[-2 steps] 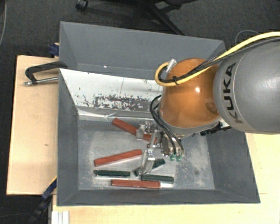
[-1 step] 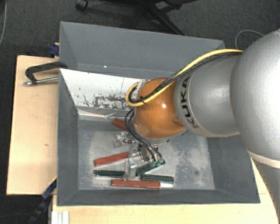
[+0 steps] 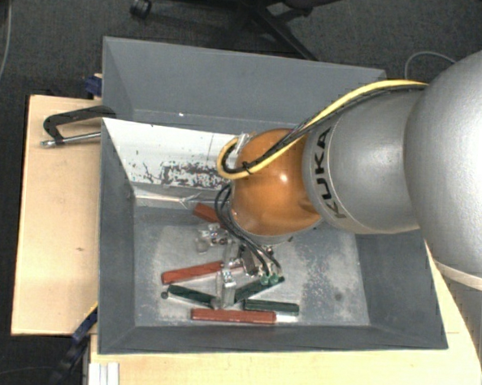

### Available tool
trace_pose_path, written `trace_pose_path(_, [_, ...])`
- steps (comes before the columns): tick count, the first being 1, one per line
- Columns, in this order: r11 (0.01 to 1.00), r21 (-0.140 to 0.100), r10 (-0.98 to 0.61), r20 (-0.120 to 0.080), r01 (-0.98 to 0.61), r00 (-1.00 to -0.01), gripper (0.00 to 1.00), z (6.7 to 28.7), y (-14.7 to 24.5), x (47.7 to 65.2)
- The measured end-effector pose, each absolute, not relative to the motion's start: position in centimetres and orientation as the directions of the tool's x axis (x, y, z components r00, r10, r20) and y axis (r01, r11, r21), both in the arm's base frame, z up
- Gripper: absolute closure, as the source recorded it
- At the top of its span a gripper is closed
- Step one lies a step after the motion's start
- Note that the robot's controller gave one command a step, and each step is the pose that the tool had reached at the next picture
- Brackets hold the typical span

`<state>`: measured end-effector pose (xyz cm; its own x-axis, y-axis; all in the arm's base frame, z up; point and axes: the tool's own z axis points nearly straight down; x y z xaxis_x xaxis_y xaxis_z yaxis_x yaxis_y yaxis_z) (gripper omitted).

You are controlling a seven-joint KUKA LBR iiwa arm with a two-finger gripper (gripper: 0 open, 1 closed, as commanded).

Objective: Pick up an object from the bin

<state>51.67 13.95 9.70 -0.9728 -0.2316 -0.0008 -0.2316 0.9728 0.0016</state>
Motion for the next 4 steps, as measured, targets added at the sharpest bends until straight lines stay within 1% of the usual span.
trace_pose_path(1, [0.979, 0.002, -0.204, -0.010, -0.204, -0.979, 0.00, 13.1, 14.3, 52.1])
trace_pose_path(2, [0.967, 0.001, -0.254, 0.005, -0.254, -0.967, 0.00, 6.8, 14.7, 52.2])
trace_pose_path(3, [0.970, 0.002, -0.243, -0.008, -0.243, -0.970, 1.00, 7.4, 12.1, 53.9])
trace_pose_path(4, [0.970, 0.002, -0.243, -0.008, -0.243, -0.970, 1.00, 7.4, 12.1, 53.9])
